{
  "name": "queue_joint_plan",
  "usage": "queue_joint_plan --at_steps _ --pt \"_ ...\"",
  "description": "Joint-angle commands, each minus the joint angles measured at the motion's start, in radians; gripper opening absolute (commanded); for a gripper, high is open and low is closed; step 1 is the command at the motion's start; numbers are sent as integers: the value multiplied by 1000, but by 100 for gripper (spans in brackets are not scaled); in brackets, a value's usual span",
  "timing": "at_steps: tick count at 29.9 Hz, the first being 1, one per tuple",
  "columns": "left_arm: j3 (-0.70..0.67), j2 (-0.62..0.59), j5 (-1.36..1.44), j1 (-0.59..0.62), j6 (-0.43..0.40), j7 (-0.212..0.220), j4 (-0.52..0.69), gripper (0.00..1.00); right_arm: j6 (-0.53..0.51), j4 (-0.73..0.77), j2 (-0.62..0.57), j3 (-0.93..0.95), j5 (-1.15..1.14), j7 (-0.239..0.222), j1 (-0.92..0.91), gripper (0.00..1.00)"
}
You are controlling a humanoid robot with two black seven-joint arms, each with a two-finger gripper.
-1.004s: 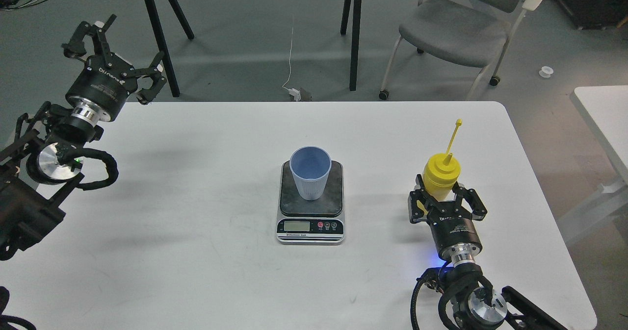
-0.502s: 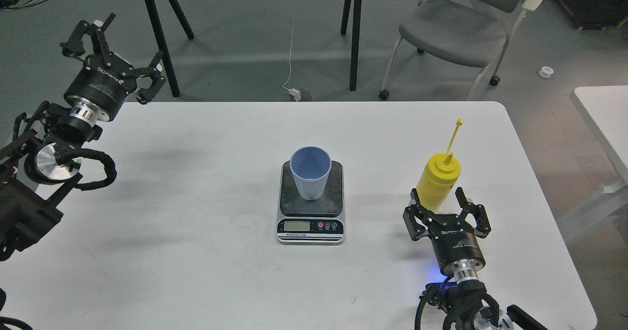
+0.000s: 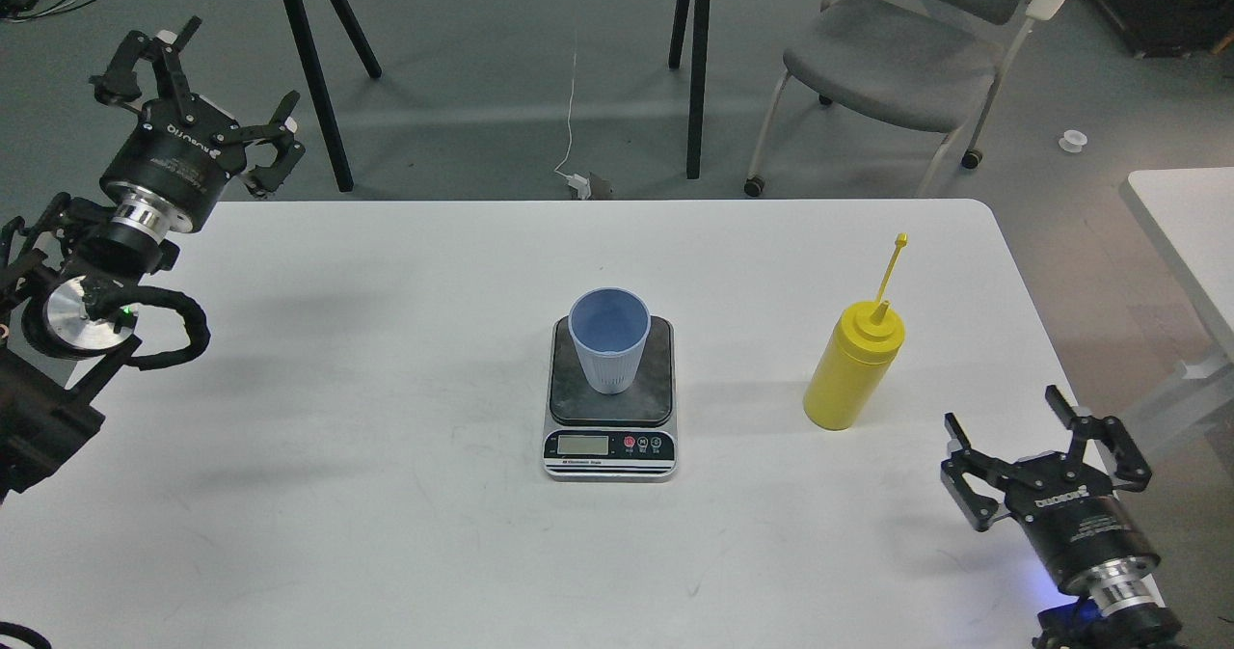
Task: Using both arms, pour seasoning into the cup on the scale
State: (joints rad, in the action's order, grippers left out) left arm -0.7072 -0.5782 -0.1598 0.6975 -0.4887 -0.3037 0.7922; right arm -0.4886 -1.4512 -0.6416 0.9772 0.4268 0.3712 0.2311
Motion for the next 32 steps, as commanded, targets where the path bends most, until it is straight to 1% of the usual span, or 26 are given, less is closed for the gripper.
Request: queue_joint_plan --at_steps 1,4,7,11,12,14,16,19,22,32 --pt "-2 0 -6 -9 0 -2 -7 99 0 87 -98 72 -83 0 -64 99" --pt "-3 3 -7 -18 0 -6 -10 99 0 191 -105 121 -143 0 -160 99" --pt "-6 9 -18 -29 0 -8 -11 99 0 277 -99 120 -200 -2 -307 99" --pt "-12 14 -93 -42 0 -5 -11 99 0 414 -92 95 -241 -17 -478 99" --pt "-12 14 -105 -52 0 -5 -11 99 0 458 -84 72 -244 -29 -527 99" --pt "-12 17 -112 -55 0 -5 -13 99 0 544 -50 19 -243 -57 -628 99" --pt "-12 20 -113 -62 0 -6 -13 99 0 644 5 -9 -243 -58 -709 99" --pt "-14 24 -113 -72 0 -6 -13 99 0 745 63 -17 -243 -63 -777 99" --pt "-14 21 -113 -73 0 -8 -13 99 0 767 86 -18 -243 -64 -819 99" --pt "-9 11 -109 -87 0 -3 -13 99 0 761 91 -17 -243 -64 -826 99"
